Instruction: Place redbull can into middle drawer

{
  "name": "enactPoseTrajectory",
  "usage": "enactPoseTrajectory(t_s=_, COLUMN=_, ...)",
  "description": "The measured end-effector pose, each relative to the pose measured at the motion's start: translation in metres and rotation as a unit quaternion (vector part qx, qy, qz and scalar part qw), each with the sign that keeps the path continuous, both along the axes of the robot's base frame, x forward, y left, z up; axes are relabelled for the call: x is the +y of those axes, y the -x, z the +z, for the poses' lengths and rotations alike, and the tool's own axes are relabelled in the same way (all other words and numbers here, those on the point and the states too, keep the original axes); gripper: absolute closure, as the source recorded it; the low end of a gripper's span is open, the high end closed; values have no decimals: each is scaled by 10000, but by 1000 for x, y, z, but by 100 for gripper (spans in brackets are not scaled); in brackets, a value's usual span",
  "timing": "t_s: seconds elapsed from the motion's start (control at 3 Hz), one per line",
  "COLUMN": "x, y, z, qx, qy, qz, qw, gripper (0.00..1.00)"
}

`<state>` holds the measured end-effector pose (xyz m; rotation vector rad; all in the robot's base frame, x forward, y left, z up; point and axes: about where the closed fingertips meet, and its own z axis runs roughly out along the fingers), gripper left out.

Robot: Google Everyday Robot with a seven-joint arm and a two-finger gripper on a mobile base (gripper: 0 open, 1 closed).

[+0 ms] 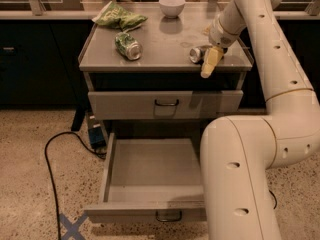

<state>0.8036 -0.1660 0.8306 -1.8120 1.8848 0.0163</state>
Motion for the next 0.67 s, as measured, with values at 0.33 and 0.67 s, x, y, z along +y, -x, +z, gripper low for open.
enactPoseTrajectory(t_s=0.33, x=0, y=0, z=0, qx=0, qy=0, qz=0, qw=10000, gripper=19)
enactPoseTrajectory(t_s=0.67, x=0, y=0, z=0, qx=-1, qy=0, qz=0, qw=10000, gripper=42)
